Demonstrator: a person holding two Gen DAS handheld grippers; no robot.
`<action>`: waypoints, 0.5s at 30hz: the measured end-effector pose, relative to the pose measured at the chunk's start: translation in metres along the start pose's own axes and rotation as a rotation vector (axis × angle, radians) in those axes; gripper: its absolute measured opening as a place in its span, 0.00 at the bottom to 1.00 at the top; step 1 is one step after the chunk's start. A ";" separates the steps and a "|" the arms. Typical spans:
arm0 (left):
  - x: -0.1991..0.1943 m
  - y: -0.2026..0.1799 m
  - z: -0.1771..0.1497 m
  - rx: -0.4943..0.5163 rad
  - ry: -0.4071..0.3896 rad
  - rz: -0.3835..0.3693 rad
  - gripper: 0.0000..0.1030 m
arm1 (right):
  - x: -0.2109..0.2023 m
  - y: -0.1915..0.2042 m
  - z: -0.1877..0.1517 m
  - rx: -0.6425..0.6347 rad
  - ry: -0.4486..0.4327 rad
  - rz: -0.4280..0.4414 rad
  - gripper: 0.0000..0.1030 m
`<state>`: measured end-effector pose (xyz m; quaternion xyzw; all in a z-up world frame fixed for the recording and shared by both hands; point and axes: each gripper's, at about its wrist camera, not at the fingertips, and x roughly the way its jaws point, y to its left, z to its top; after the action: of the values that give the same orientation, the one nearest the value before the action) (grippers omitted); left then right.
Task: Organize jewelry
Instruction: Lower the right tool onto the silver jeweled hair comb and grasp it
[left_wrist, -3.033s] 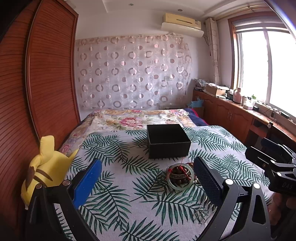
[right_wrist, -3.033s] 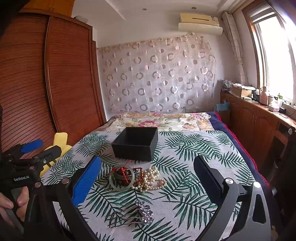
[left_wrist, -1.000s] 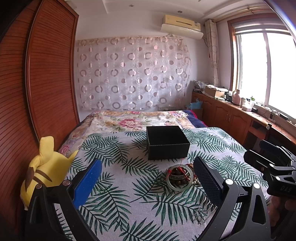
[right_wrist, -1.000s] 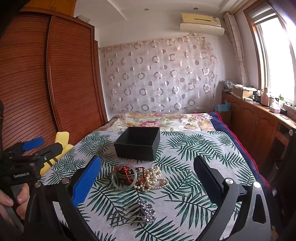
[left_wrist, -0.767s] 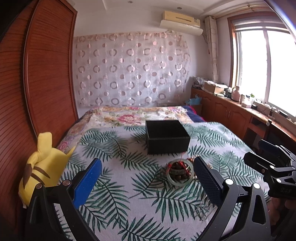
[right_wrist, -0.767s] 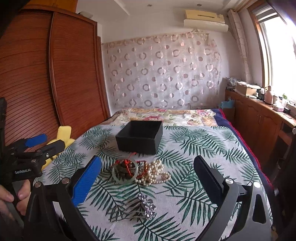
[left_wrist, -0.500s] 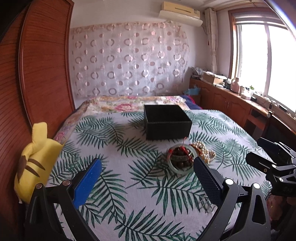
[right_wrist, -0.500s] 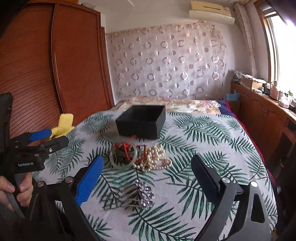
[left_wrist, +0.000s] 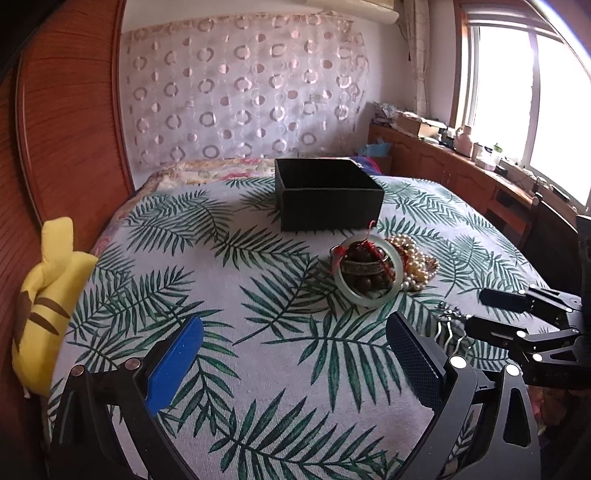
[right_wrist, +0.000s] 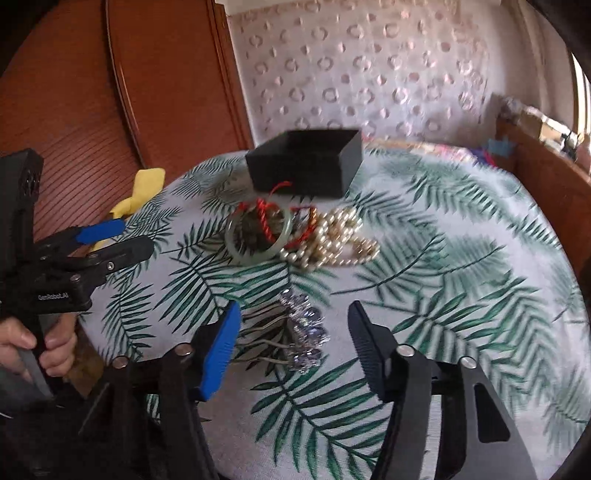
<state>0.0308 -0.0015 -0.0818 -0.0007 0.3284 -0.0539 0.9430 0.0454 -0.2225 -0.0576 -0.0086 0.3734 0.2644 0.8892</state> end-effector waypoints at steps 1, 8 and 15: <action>0.002 0.002 -0.001 -0.004 0.003 0.000 0.93 | 0.003 0.000 0.000 -0.003 0.007 -0.003 0.56; 0.015 0.005 -0.005 -0.015 0.042 -0.019 0.93 | 0.022 -0.003 0.002 -0.001 0.072 0.012 0.46; 0.022 0.004 -0.004 -0.011 0.058 -0.026 0.93 | 0.024 -0.006 0.006 -0.020 0.095 0.016 0.25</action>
<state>0.0454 0.0008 -0.0989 -0.0087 0.3559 -0.0643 0.9323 0.0661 -0.2155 -0.0703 -0.0271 0.4123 0.2744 0.8683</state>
